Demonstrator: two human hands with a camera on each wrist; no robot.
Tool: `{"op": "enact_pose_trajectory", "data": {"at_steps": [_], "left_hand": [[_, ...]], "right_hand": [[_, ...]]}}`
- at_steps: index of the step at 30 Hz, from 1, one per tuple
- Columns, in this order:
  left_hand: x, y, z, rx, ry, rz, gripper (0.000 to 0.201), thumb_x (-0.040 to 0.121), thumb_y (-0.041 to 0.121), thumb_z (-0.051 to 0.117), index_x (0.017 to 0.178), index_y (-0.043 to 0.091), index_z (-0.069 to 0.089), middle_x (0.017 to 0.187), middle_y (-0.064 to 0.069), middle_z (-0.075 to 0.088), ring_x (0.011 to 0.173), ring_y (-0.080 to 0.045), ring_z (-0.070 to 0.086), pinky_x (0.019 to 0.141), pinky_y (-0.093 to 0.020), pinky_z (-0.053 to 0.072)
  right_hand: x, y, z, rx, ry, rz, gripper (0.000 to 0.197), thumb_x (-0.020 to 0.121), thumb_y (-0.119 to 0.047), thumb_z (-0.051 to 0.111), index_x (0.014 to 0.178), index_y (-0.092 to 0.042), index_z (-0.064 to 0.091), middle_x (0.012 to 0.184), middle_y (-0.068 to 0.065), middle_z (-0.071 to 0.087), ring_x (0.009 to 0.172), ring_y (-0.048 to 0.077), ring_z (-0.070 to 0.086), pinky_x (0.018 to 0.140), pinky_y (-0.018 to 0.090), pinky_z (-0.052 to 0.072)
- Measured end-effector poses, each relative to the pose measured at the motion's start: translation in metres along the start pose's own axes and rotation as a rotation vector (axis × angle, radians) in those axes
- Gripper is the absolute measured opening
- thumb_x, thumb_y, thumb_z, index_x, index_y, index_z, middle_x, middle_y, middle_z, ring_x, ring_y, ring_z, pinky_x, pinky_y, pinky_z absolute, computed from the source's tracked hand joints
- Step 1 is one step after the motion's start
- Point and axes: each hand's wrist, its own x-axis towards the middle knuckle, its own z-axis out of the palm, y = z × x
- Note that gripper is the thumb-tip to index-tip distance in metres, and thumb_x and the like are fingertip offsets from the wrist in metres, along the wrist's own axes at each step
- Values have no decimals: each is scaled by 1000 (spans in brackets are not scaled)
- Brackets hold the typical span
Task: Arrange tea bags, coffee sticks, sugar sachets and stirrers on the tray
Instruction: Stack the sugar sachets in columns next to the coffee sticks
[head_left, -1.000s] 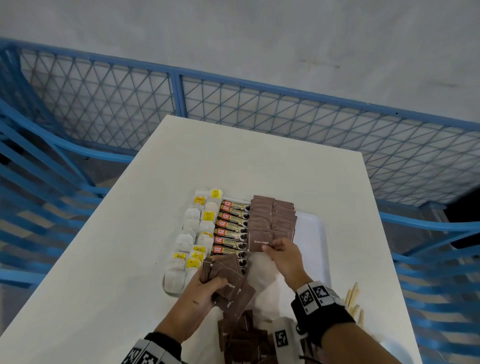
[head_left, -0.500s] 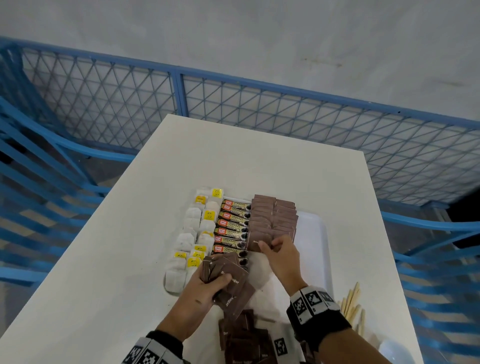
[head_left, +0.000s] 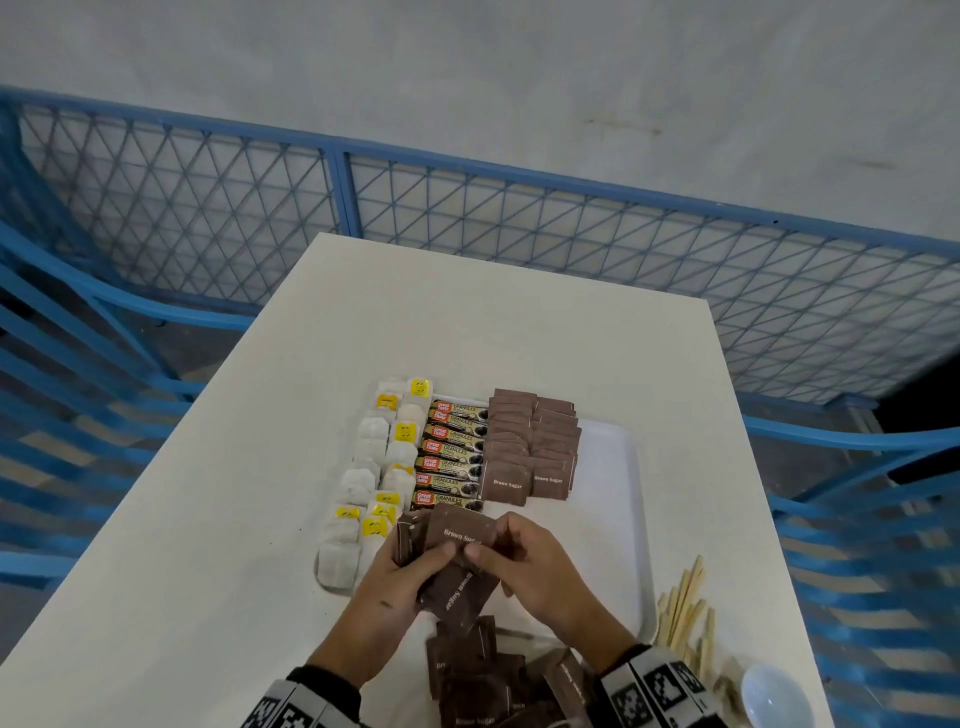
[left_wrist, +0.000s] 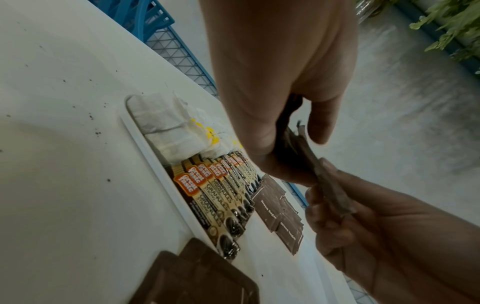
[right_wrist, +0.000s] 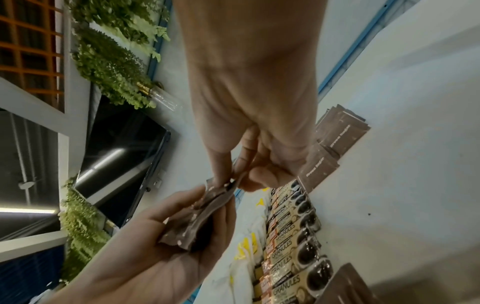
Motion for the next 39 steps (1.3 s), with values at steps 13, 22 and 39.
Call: {"op": "enact_pose_trajectory", "data": {"at_steps": [13, 22, 39], "left_hand": [[-2, -2, -3, 60, 55, -8, 35, 87, -14, 48, 108, 11, 59, 93, -12, 70, 82, -25, 66, 65, -37, 57], [-3, 3, -2, 33, 78, -9, 35, 87, -14, 49, 111, 10, 57, 95, -13, 67, 81, -25, 65, 60, -34, 57], [1, 2, 1, 13, 139, 20, 34, 83, -8, 59, 114, 5, 58, 106, -17, 69, 95, -32, 65, 86, -51, 52]], "right_hand": [[31, 40, -55, 396, 535, 102, 7, 85, 5, 60, 88, -1, 62, 85, 15, 66, 67, 19, 66, 68, 23, 58], [61, 57, -71, 14, 671, 229, 8, 80, -11, 70, 85, -11, 63, 80, 1, 66, 79, 16, 59, 72, 25, 45], [38, 22, -42, -116, 484, 107, 15, 89, -26, 60, 90, -12, 55, 76, -5, 56, 68, 9, 53, 57, 14, 37]]}}
